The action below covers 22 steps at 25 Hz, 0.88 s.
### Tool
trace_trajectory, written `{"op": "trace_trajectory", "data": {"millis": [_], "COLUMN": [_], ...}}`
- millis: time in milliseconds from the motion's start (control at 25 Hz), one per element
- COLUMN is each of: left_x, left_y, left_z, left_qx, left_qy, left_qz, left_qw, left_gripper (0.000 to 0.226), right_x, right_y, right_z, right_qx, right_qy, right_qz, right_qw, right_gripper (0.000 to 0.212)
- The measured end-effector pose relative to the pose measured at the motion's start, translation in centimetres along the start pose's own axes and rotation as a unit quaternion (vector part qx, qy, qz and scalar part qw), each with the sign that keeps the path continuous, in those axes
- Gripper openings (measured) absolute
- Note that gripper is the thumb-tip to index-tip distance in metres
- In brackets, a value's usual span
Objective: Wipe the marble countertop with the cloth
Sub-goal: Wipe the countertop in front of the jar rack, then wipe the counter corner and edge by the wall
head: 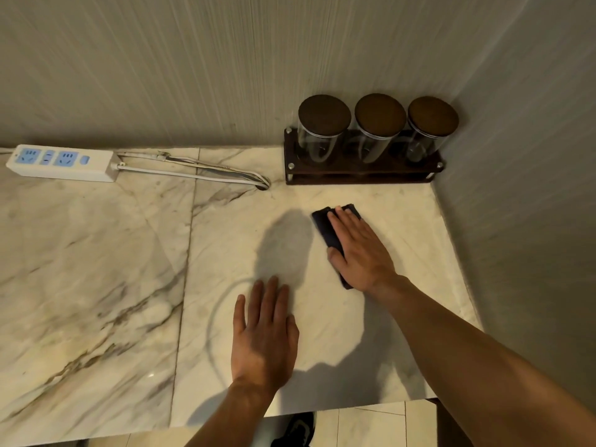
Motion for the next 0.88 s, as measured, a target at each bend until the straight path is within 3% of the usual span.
{"op": "trace_trajectory", "data": {"millis": [360,880], "left_x": [0.1,0.0], "left_y": [0.1,-0.2], "left_z": [-0.1,-0.1], "left_qx": [0.009,0.007], "left_qy": [0.002,-0.001], "left_qz": [0.008,0.0], "left_qw": [1.0,1.0], "left_gripper": [0.052,0.053], "right_x": [-3.5,-2.8], "right_y": [-0.5,-0.8], "right_z": [1.0,0.6], "right_qx": [-0.02,-0.072], "right_qy": [0.138,0.309], "right_qz": [0.038,0.109], "right_qw": [0.989,0.942], "right_gripper": [0.064,0.065]}}
Point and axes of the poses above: each hand's wrist, its own x-axis away from the middle knuckle, its own y-axis out of the palm, z = x × y, the point moved 5 cm from there along -x, towards the middle knuckle, and after that the axes turned 4 degrees about -x, right-handed, at the moved point
